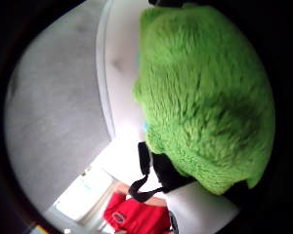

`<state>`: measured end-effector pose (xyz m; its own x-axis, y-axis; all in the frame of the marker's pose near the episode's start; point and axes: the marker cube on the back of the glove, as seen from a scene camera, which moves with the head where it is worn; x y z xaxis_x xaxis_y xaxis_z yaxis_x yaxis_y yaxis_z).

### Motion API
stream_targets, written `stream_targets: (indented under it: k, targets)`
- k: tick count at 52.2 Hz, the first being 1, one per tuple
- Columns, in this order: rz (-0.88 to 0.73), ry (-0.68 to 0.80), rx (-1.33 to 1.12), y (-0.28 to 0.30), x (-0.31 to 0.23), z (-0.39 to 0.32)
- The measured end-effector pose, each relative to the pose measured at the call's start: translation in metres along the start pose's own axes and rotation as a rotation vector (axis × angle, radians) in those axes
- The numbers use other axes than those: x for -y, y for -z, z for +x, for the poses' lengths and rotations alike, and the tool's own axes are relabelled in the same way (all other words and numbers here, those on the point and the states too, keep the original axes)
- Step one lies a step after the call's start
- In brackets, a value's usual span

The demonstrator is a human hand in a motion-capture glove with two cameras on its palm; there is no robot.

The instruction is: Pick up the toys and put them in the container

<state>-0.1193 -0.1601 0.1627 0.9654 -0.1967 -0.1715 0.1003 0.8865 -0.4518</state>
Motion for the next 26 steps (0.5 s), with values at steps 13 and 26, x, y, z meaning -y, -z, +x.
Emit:
stream_targets:
  k: [13,26]
  targets:
    - [0.187,0.005,0.029,-0.001,-0.007,-0.008]
    - [0.317,-0.053,0.145,0.026,-0.006,0.033]
